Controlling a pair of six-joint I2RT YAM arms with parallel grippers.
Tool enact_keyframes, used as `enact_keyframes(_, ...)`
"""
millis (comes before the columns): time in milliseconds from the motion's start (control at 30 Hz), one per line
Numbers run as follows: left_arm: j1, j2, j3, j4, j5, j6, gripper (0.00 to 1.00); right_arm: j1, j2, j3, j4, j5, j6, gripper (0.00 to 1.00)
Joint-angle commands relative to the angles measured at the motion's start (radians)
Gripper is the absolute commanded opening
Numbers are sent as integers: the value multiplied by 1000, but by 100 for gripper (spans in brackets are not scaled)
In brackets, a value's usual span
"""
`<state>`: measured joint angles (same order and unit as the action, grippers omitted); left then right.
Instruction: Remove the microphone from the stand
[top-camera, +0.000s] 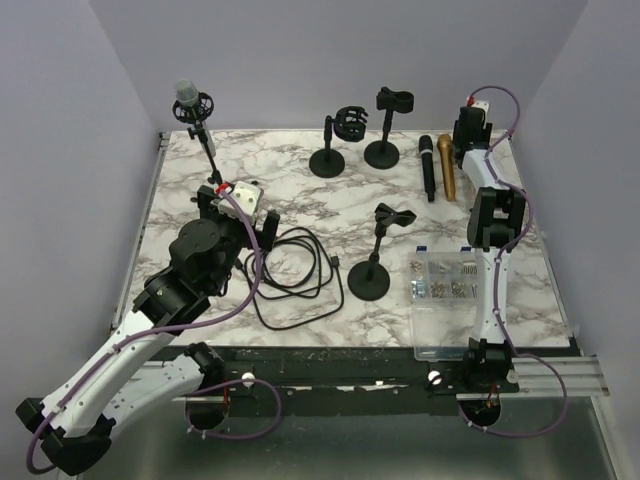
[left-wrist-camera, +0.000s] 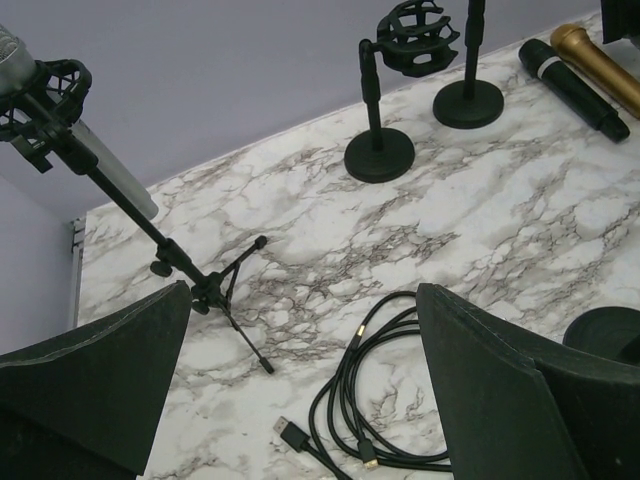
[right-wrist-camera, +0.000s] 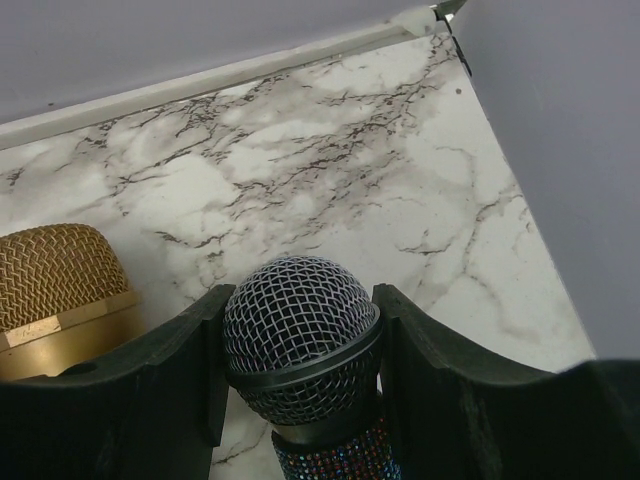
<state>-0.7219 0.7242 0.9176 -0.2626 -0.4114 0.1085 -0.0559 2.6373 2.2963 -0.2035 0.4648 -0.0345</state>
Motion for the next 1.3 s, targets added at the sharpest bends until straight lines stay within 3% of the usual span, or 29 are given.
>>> enact_keyframes(0, 20, 12, -5, 20, -4, -2, 99, -10, 46, 55, 34, -97, 20, 13)
enact_keyframes(167, 32, 19, -3, 17, -7, -9, 99, -14, 61, 70, 8, -123, 31, 34)
enact_keyframes(400, 37, 35, 6, 4, 9, -22, 99, -19, 69, 63, -20, -148, 70, 55)
enact_keyframes(833, 38, 40, 13, -8, 29, -33, 99, -22, 18, 68, -48, -152, 71, 69)
enact_keyframes(1133, 38, 39, 20, -15, 52, -51, 99, -21, -78, 95, -167, -56, 150, 77)
enact_keyframes(1267, 38, 34, 23, -21, 70, -64, 99, -21, -174, 21, -221, 11, 212, 81)
